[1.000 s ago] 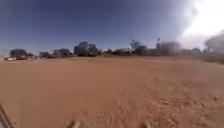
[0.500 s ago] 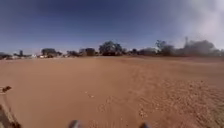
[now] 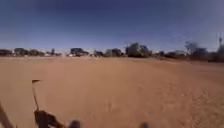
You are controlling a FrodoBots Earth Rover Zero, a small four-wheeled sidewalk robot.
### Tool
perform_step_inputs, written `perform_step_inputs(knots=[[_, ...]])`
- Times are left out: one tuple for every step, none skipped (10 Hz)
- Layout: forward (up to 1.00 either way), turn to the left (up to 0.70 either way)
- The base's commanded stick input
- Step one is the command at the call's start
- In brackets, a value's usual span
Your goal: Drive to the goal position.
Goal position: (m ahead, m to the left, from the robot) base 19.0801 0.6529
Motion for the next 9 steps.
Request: perform_step_inputs(knots=[[0.7,0.0],[0.7,0.0],[0.7,0.0],[0.7,0.0],[0.7,0.0],[0.7,0.0],[0.7,0.0],[0.7,0.0],[0.7,0.0]])
